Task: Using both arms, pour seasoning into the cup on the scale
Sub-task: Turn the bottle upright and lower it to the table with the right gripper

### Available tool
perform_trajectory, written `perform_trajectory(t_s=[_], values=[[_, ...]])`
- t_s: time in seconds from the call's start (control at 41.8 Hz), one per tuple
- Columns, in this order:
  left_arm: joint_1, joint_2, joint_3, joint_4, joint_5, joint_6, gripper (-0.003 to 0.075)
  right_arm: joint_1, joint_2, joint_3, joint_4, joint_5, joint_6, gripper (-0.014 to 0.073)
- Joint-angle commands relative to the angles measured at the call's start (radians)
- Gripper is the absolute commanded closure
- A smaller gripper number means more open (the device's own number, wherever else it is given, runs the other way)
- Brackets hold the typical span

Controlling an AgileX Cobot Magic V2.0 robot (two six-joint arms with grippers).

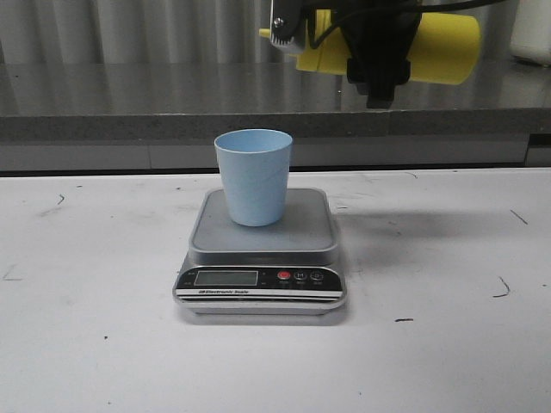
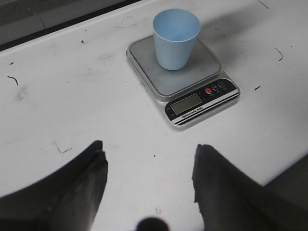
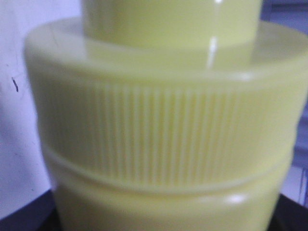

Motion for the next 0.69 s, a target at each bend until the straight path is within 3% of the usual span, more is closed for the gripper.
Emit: perform_trajectory(t_s=[0.0,0.191,0.335,0.431,0.55,0.67], values=[[0.005,0.002,-0.025,-0.006,-0.066,-0.003,0.0334,-0.034,-0.101,-0.038,0.015,-0.002,0.054,0.0295],[0.005,0.002,-0.025,-0.006,-0.066,-0.003,0.0334,-0.17,-0.205,0.008,0.371,-0.113,0.053,0.0295],[0.005,0.002,-0.025,-0.006,-0.066,-0.003,0.0334,-0.265,-0.288,0.123,0.52,-0.283,0.061,0.0295],[0.005,0.002,-0.025,-0.006,-0.066,-0.003,0.0334,-0.32,-0.345,0.264,0.6,-0.492,0.103,0.0295],[0.005,0.002,-0.025,-0.006,-0.066,-0.003,0.0334,-0.384,-0.377,0.444,0.615,-0.84,0.152,0.0295],[0.005,0.002,-0.025,-0.006,-0.066,-0.003,0.0334,-0.428,-0.363,0.577,0.626,-1.082,0.165,0.0295]])
